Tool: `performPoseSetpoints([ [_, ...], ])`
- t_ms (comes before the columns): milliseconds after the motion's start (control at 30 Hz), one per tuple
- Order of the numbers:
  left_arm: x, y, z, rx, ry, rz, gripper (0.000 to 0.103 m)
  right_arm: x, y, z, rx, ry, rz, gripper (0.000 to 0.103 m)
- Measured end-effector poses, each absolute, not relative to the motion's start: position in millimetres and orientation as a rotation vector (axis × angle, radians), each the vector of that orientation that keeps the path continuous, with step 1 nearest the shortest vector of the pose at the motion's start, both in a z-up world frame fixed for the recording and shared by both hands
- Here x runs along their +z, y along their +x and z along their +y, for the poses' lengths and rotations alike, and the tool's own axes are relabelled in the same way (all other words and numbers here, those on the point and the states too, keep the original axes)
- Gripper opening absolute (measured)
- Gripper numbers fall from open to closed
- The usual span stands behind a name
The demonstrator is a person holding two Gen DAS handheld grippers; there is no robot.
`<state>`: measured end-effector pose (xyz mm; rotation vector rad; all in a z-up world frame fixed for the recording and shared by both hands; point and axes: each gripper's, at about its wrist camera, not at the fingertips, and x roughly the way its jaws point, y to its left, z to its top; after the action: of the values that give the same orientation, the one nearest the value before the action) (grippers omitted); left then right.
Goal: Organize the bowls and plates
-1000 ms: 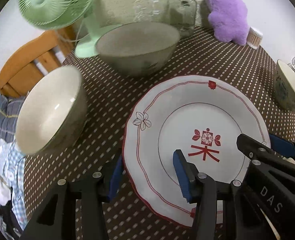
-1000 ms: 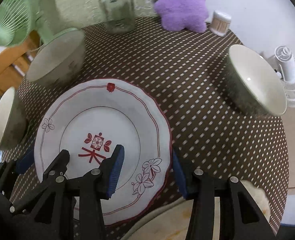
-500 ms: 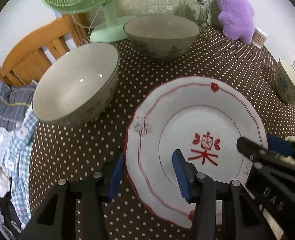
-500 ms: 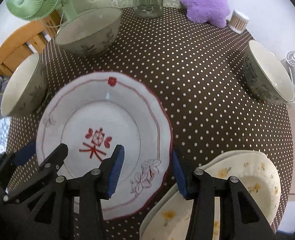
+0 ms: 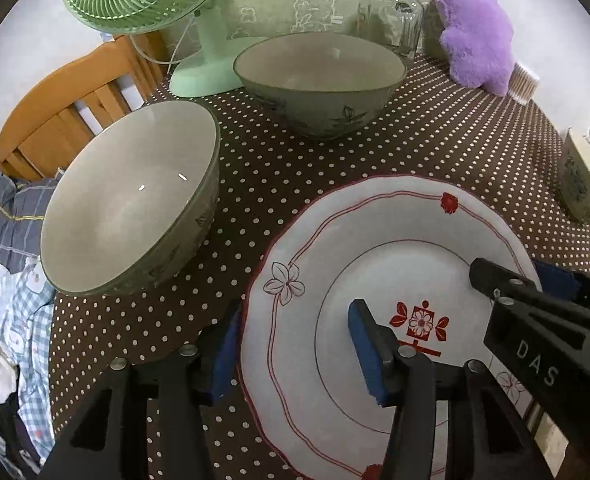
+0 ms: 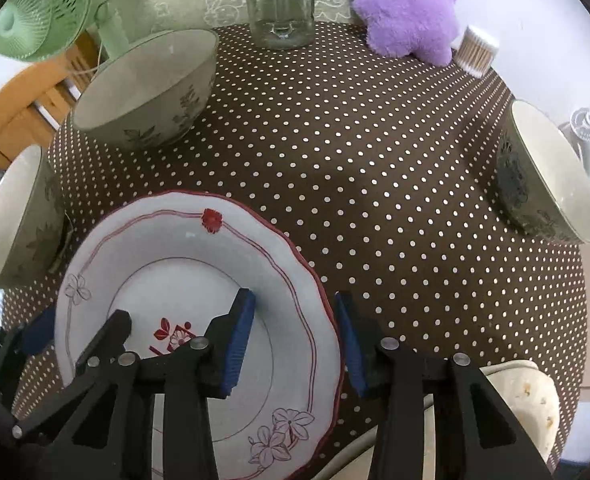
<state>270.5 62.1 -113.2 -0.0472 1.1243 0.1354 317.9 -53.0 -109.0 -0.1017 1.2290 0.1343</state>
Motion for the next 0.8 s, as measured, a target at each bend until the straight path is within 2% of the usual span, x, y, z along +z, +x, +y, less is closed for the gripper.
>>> performPoseSetpoints([
  [367, -91, 253, 72, 0.099, -0.045, 1.114, 0.053, -90, 292, -41, 0.090, -0.111, 1.223, 0.045],
  [800, -47, 206, 72, 0.004, 0.022, 1.052, 0.053, -38, 233, -42, -0.005, -0.079, 1.146, 0.046],
])
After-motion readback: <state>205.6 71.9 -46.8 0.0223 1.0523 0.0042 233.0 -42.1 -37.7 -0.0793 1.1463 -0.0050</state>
